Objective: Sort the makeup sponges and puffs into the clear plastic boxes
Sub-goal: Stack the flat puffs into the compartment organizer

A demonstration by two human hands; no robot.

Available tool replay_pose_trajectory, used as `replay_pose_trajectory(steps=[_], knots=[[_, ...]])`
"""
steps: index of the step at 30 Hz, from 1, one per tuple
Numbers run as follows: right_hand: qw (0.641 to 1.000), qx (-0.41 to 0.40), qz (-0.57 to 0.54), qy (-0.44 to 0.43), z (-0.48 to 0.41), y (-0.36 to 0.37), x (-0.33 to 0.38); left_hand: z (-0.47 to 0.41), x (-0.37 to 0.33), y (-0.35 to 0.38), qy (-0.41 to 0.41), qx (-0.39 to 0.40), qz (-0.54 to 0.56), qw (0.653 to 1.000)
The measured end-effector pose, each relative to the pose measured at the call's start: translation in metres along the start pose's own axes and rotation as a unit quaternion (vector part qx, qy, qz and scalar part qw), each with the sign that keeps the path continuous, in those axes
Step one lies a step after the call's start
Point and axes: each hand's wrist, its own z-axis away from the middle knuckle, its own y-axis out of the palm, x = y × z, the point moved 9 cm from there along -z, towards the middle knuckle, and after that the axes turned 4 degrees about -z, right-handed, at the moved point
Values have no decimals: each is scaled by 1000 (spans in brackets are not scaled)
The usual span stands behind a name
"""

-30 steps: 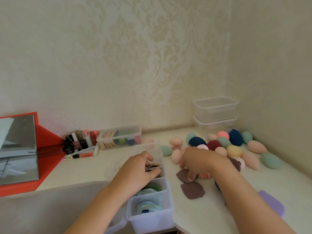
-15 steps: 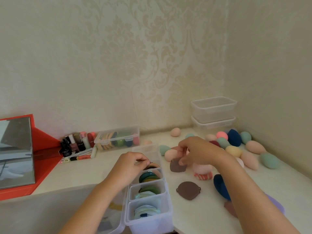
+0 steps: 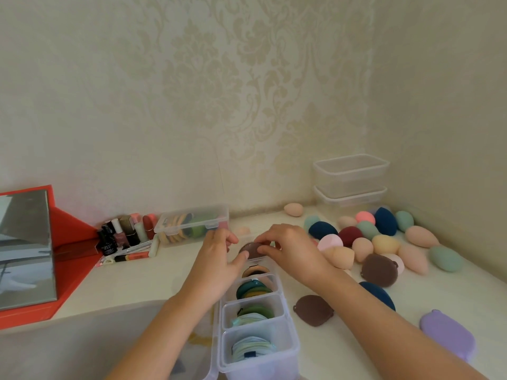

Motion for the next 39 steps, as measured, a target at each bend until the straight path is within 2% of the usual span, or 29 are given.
replay_pose_trajectory(steps=[3,9,11,14,19,22,27,30,32,34,36,38,39], knots=[[999,30,37,-23,-2,11,2,-11,-3,4,16,36,-22,999],[999,43,17,27,-3,-10,-2,-22,-1,14,-2,50,7,999],[990,102,38,90,4,-22,-17,-23,3,15,-15,51,27,998],[955,236,81,163,24,-20,-38,-24,5,17,-20,49,35,998],[905,370,93,188,48,5,-37,-26,5,24,-29,52,30,998],[889,406,116,176,54,15,-35,-28,6,32,-36,86,25,995],[887,416,139,142,52,22,-29,-27,11,39,-63,102,58,991],[912,367,122,138,44,15,-28,-25,14,37,-73,91,84,990],[939,288,107,155,33,-1,-30,-24,13,35,-75,77,98,989],[967,168,91,166,19,-27,-32,-22,11,33,-72,68,102,990],[987,-6,28,157,7,-55,-28,-20,11,32,-74,60,98,991],[978,-136,-89,132,5,-67,-21,-20,10,32,-76,50,92,992],[973,-150,-133,118,4,-64,-16,-19,9,32,-75,45,89,992]])
